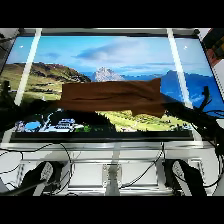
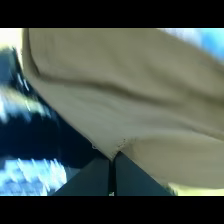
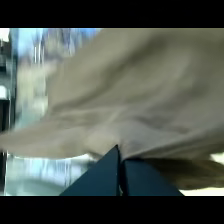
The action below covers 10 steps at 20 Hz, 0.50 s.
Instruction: Fold the clothes and pants, and hang the long-sleeved shirts on hangers.
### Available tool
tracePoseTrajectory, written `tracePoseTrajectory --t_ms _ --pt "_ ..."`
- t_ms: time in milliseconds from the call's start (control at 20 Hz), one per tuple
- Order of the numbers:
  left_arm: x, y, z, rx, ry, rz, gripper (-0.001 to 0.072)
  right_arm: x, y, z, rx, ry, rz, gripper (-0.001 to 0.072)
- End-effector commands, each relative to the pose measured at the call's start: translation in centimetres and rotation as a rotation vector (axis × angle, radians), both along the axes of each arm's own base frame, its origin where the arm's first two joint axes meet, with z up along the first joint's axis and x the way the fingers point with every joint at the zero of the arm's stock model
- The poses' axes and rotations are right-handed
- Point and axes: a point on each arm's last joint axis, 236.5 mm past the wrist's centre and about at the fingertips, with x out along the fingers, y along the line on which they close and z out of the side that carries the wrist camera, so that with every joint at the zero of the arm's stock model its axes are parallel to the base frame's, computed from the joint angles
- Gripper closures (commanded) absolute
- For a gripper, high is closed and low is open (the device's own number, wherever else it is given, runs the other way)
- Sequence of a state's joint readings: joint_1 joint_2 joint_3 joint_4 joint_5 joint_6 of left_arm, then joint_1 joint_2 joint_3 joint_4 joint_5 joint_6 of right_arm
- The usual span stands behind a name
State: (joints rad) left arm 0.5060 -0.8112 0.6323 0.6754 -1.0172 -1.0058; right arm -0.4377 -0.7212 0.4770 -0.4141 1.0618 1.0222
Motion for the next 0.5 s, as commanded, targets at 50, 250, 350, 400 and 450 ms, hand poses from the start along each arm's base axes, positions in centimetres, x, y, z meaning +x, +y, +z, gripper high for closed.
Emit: tracePoseTrajectory --t_ms 50,250,350,400,450 --pt "4.6 1.6 0.6 0.044 -0.103 0.121 0.0691 5.0 -2.2 1.7 -0.044 -0.113 -0.269 0.0702" --pt "9.4 0.7 -2.7 0.016 -0.108 0.239 0.0691 9.3 -4.3 -0.1 -0.088 -0.114 -0.495 0.0703" --pt "10.5 -0.4 -4.9 0.020 -0.076 0.243 0.0691 11.8 -3.2 -1.4 -0.108 -0.076 -0.461 0.0702" --pt "10.9 -1.0 -5.8 0.027 -0.059 0.234 0.0691 13.3 -3.1 -2.1 -0.123 -0.058 -0.452 0.0702" --pt "11.3 -1.3 -6.6 0.034 -0.047 0.230 0.0691 14.9 -3.0 -3.1 -0.129 -0.034 -0.448 0.0702"
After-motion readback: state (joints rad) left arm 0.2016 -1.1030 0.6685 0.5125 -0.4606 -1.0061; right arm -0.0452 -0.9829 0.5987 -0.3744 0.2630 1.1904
